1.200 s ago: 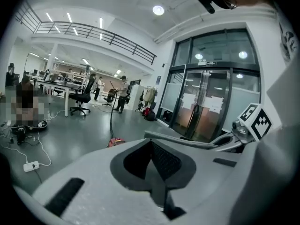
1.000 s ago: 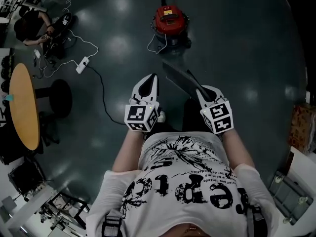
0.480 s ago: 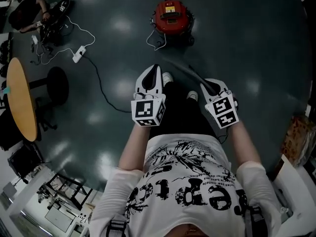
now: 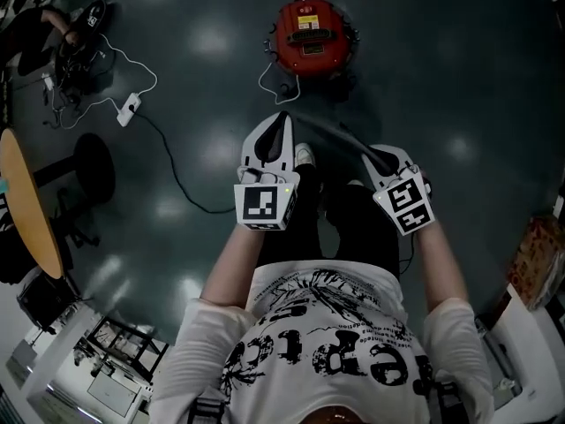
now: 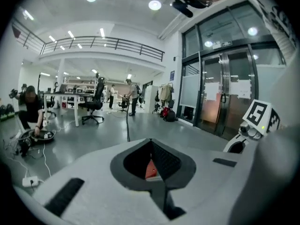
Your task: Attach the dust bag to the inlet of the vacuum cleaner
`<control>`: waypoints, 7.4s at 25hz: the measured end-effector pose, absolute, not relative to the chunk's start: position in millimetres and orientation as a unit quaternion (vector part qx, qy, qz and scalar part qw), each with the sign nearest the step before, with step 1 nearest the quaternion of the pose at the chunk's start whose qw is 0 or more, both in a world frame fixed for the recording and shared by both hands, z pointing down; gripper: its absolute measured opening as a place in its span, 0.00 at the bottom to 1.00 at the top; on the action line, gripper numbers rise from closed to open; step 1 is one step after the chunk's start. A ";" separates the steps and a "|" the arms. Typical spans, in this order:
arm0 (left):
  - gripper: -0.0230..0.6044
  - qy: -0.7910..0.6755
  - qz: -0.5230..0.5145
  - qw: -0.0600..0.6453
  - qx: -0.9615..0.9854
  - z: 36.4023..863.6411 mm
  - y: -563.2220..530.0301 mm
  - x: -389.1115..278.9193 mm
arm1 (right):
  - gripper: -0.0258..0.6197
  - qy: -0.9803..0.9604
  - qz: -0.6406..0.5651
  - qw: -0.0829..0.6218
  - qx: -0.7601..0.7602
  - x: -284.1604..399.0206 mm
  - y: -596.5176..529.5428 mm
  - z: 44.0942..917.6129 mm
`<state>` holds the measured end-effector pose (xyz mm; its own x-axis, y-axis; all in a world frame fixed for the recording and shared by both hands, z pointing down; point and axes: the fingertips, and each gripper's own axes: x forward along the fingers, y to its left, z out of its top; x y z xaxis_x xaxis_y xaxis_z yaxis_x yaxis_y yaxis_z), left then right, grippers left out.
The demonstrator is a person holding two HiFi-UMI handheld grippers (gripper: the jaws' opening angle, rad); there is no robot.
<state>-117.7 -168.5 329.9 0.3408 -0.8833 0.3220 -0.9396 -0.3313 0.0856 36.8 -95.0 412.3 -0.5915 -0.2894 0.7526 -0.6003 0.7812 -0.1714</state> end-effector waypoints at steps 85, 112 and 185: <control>0.24 -0.358 0.413 -0.216 0.809 632.6 -408.3 -71.3 | 0.09 -0.870 0.003 0.349 0.347 35.5 -225.8 692.6; 0.38 -0.389 0.269 -0.208 0.856 560.6 -357.5 -85.3 | 0.32 -0.903 0.002 0.311 0.296 36.4 -206.0 676.4; 0.04 -0.623 -0.025 0.052 0.780 6.8 -10.1 -57.8 | 0.04 -0.875 0.011 0.058 0.480 137.8 -47.9 24.9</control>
<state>-57.8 -10.1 6.8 0.2215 -0.9748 0.0256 -0.9696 -0.2174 0.1119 137.8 -47.9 24.9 -0.5322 -0.8392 0.1115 -0.8418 0.5386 0.0360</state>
